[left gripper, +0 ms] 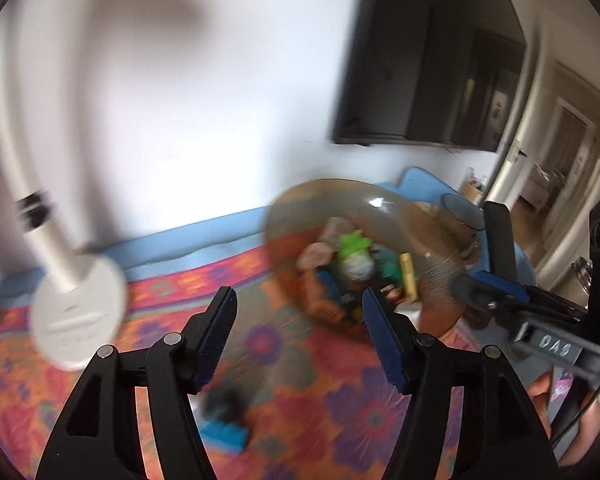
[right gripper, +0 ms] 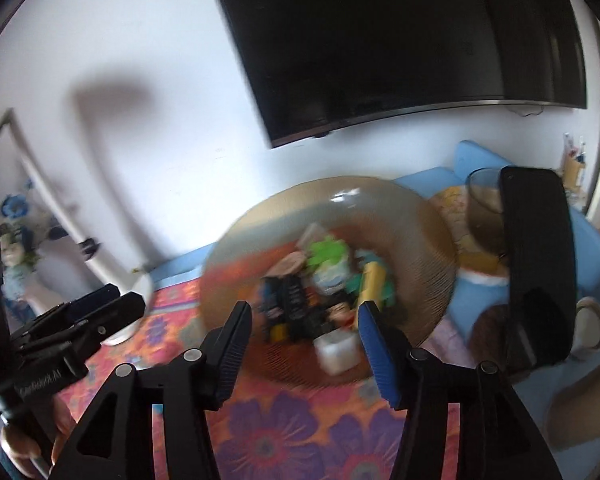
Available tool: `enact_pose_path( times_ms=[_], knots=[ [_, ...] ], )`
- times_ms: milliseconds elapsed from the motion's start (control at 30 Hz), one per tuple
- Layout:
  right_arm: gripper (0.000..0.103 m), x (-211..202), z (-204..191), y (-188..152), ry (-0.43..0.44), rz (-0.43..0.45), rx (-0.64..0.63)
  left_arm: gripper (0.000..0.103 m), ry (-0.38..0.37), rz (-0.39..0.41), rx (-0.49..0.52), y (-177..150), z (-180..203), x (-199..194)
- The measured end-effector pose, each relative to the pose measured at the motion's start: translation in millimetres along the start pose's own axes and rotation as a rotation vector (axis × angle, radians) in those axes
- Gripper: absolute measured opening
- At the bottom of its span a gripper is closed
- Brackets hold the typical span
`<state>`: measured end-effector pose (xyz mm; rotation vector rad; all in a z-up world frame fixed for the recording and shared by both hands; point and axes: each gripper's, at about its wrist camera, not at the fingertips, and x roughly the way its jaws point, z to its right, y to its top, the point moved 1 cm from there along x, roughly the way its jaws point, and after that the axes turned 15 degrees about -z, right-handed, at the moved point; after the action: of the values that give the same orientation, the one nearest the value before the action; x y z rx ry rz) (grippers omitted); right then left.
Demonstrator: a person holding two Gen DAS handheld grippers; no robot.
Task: Organize rigid objects
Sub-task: 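Open both tools over the amber bowl to drop lighter and charger, then move both open tools back to the blue lighter and black toy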
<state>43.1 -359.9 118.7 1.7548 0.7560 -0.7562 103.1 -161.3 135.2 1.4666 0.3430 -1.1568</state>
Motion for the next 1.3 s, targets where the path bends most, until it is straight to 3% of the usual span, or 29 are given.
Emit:
enact_pose_path(
  times_ms=[167, 267, 467, 567, 667, 733, 800, 900, 1100, 1300],
  knots=[
    [0.055, -7.0, -41.2, -22.8, 0.055, -0.029, -0.08, 0.063, 0.0, 0.011, -0.089, -53.8, -48.9, -47.6],
    [0.055, 0.0, -69.6, -46.8, 0.104, -0.061, -0.161, 0.063, 0.083, 0.015, -0.156, -109.8, -75.4, -58.7],
    [0.055, 63.5, -111.2, -102.2, 0.001, -0.178, -0.299, 0.063, 0.179, -0.095, -0.248, -177.0, -107.9, -22.3],
    [0.055, 85.4, -114.0, -118.7, -0.017, -0.224, -0.314, 0.063, 0.208, -0.12, -0.249, -189.3, -111.0, -7.9],
    [0.056, 96.3, -111.8, -127.2, -0.022, -0.245, -0.325, 0.063, 0.169, -0.104, -0.254, -192.2, -113.6, -11.3],
    [0.063, 95.8, -111.3, -127.8, -0.012, -0.244, -0.326, 0.063, 0.174, -0.091, -0.272, -197.6, -117.2, -11.7],
    [0.085, 99.2, -111.0, -127.6, -0.008, -0.251, -0.318, 0.065, 0.166, -0.091, -0.294, -201.0, -121.4, -13.3],
    [0.085, 99.8, -108.3, -127.0, -0.009, -0.248, -0.302, 0.075, 0.132, -0.07, -0.332, -202.1, -128.6, -19.4],
    [0.09, 100.4, -109.0, -127.8, -0.022, -0.254, -0.299, 0.075, 0.099, -0.03, -0.377, -204.8, -135.7, -24.9],
    [0.092, 103.4, -111.2, -128.8, -0.044, -0.258, -0.303, 0.075, 0.127, -0.044, -0.343, -203.5, -128.3, -21.1]
  ],
)
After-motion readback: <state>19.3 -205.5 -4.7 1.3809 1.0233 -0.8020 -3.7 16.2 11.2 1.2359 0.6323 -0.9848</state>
